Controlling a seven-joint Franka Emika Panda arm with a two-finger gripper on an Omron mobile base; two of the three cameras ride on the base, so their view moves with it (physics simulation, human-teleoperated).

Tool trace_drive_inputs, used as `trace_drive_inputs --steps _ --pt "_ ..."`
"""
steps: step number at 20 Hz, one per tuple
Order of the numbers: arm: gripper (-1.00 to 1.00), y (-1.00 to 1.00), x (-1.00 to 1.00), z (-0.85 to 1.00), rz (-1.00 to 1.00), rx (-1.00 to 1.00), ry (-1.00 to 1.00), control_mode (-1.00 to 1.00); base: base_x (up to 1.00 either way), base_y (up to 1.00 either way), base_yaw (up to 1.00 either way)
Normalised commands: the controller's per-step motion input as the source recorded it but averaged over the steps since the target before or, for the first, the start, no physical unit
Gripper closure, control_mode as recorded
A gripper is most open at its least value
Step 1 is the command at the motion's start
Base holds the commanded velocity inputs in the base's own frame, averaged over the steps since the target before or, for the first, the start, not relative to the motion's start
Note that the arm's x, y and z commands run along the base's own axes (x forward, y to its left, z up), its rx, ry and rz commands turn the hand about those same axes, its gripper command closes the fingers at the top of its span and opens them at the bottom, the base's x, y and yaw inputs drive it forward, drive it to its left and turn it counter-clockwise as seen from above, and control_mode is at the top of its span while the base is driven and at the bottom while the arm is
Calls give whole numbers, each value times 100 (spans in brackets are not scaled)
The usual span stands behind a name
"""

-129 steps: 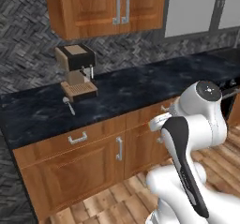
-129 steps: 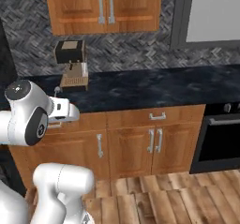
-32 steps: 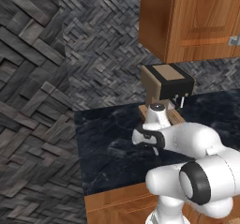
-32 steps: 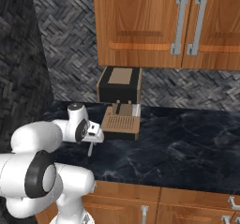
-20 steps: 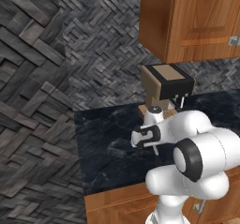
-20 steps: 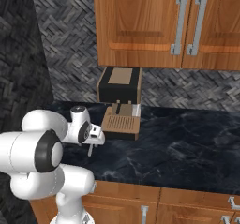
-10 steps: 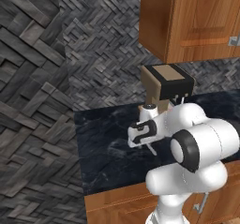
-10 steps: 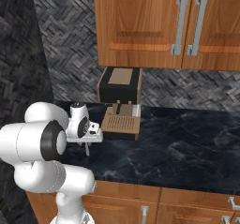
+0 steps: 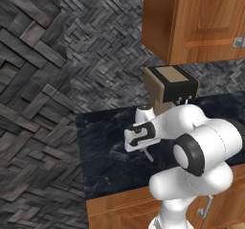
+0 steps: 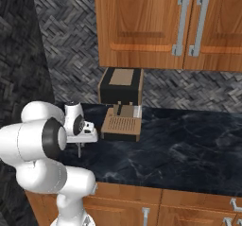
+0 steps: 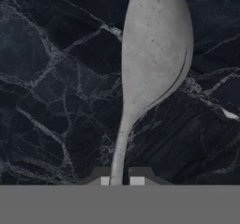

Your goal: Take the fork and place it on the left side of the plate. Then take the spoon and place it on the right side of the plate. Make sure they're directly next to the plate.

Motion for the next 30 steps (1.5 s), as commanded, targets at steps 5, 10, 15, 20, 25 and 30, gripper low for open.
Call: trace_drive_inputs --steps 5,10,15,20,25,30 --pt "100 1 -46 45 3 0 -22 -100 0 0 0" --pt "100 -1 -52 78 0 0 -29 -100 0 0 0" --pt "100 0 -53 98 0 0 -27 -100 0 0 0" --pt "100 0 -52 100 1 0 -25 -100 0 0 0" --pt "100 -3 -53 90 2 0 -21 -100 0 0 0" --pt "100 -12 -33 64 0 4 -9 -100 0 0 0"
